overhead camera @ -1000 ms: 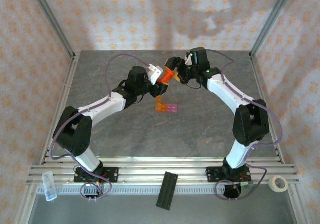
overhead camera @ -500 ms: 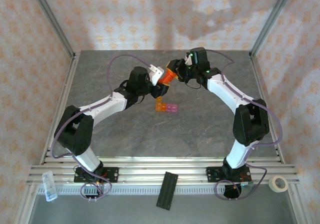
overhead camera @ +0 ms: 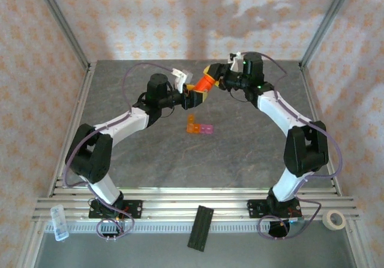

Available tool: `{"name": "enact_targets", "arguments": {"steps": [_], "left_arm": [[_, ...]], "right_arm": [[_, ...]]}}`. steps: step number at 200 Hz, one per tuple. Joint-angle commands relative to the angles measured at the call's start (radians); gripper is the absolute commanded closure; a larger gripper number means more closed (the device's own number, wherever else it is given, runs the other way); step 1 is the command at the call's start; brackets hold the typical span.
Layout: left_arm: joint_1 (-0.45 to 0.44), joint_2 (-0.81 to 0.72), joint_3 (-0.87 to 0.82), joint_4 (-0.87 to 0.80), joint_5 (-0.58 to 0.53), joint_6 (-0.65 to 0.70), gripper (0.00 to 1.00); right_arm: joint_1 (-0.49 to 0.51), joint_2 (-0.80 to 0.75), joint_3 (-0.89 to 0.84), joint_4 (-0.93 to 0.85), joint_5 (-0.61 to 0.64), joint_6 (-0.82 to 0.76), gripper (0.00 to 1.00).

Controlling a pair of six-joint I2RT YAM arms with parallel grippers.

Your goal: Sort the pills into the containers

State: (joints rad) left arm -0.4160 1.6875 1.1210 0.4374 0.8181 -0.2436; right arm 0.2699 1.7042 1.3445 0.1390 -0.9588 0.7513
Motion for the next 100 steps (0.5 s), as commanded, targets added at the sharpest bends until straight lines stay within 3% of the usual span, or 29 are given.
{"name": "enact_targets", "arguments": {"steps": [1, 100], "left_arm": [[0.034, 0.021, -0.004, 0.24, 0.158, -0.205, 1.0], [0.037, 0.057, 0.011, 0.262, 0.176, -0.229, 1.0]], "right_arm": [[-0.106, -0.019, -0.014, 0.22, -0.001, -0.003, 0.71], [-0.131, -0.039, -0.031, 0.211, -0.018, -0.022, 0.72]]}}
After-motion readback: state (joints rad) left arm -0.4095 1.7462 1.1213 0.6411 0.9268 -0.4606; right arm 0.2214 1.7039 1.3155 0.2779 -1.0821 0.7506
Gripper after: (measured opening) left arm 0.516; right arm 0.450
